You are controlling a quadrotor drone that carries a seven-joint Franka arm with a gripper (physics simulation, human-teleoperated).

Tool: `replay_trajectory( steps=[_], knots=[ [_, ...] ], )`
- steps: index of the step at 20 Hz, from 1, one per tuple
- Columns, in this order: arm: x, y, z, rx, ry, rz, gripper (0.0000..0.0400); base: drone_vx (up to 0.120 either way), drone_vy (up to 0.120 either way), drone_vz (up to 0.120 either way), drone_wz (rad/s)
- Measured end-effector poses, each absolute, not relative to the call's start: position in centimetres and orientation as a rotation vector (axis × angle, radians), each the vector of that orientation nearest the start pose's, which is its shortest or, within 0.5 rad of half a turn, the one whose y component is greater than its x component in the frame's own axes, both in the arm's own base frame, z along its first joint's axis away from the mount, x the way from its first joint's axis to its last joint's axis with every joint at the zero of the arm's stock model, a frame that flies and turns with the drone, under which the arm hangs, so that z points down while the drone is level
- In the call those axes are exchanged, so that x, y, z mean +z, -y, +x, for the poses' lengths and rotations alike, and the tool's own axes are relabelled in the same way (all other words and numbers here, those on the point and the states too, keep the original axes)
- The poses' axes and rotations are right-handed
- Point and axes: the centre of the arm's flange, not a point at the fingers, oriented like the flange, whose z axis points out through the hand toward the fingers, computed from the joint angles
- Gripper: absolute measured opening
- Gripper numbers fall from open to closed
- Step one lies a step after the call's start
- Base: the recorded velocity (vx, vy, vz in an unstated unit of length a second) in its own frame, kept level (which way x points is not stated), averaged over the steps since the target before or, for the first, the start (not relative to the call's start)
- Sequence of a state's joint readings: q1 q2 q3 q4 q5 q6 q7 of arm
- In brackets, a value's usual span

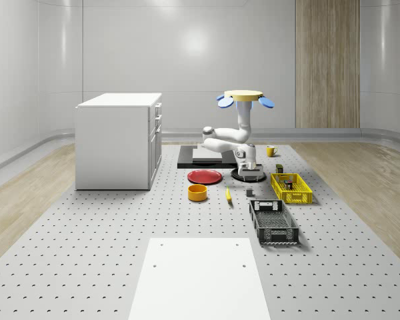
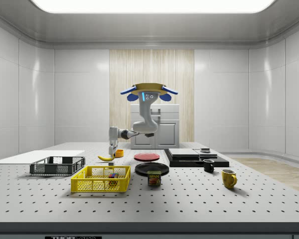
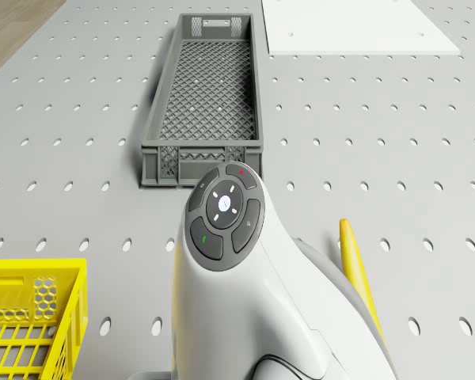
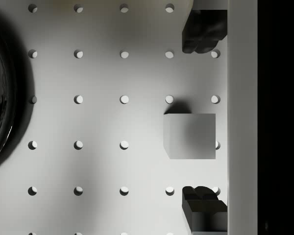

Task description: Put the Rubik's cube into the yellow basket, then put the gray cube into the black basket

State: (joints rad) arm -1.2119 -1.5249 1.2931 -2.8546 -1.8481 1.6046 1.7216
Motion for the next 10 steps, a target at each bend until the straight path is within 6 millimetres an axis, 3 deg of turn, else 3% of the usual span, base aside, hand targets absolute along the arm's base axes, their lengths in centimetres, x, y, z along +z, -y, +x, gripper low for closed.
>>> replay_trajectory(
  steps=[4,8,10],
  knots=[
    [51.27,0.99,30.68,0.786,0.002,0.001,0.04,0.0,-0.02,-0.12,0.0],
    [51.27,0.99,30.68,0.786,0.002,0.001,0.04,0.1,0.0,-0.01,0.0],
    [51.27,0.99,30.68,0.786,0.002,0.001,0.04,0.04,-0.04,0.0,0.0]
  ],
)
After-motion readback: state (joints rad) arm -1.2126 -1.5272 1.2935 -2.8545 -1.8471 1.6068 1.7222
